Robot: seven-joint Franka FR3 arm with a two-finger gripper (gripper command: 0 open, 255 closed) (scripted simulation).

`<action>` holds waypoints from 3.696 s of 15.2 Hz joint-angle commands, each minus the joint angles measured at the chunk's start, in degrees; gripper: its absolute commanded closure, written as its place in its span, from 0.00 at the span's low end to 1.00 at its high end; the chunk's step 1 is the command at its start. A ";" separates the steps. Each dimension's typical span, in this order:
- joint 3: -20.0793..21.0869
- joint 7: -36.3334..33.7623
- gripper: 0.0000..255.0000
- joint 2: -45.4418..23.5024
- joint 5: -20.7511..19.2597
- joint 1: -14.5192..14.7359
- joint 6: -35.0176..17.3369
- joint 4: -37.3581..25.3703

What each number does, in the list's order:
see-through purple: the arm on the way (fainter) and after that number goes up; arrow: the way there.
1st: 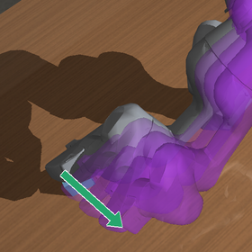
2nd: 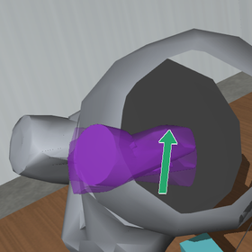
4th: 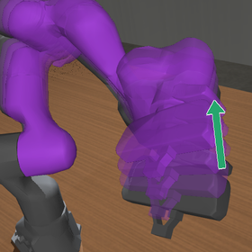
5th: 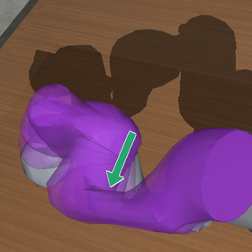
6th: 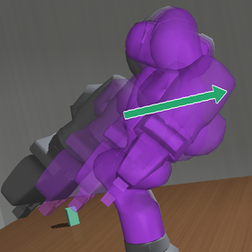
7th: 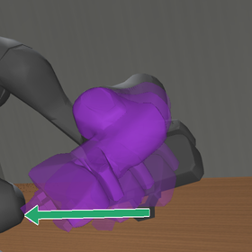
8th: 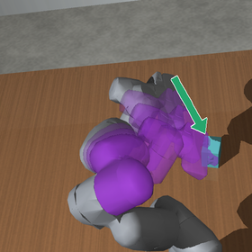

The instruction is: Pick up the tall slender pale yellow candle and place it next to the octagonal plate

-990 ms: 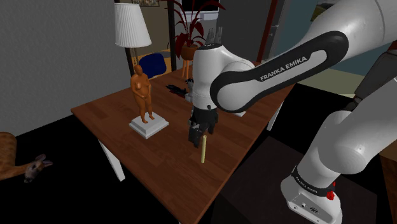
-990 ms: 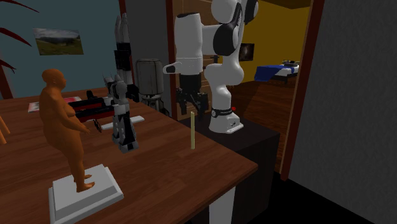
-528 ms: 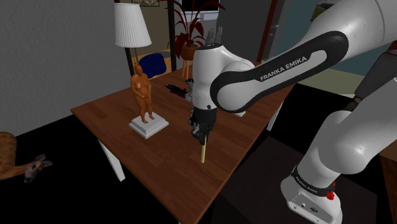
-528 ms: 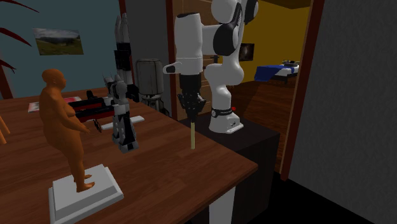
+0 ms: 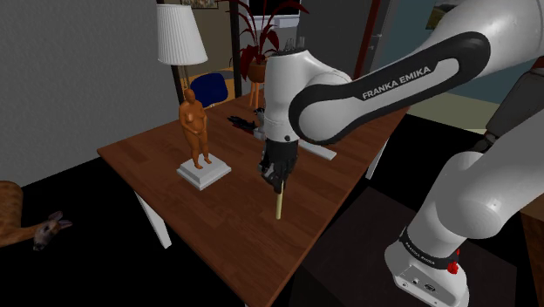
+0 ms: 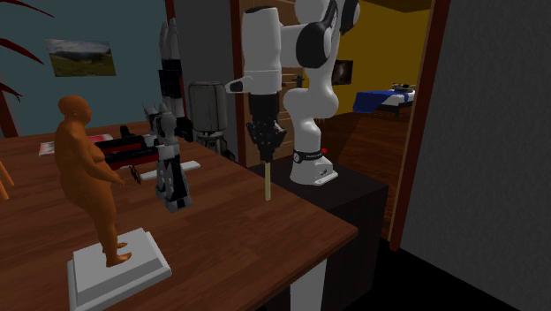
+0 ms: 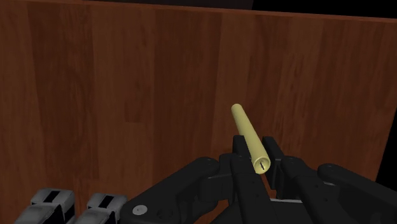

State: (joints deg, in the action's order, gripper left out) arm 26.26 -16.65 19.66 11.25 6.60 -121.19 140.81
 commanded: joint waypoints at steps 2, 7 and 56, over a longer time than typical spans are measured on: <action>-0.42 0.11 1.00 1.00 0.03 0.02 2.54 -1.55; -1.12 0.27 1.00 2.52 0.02 0.02 6.72 -4.24; -20.54 23.18 1.00 -3.32 -9.39 -9.77 30.27 -31.92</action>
State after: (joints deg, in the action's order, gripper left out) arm 6.60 5.13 17.03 2.24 -2.64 -90.95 109.58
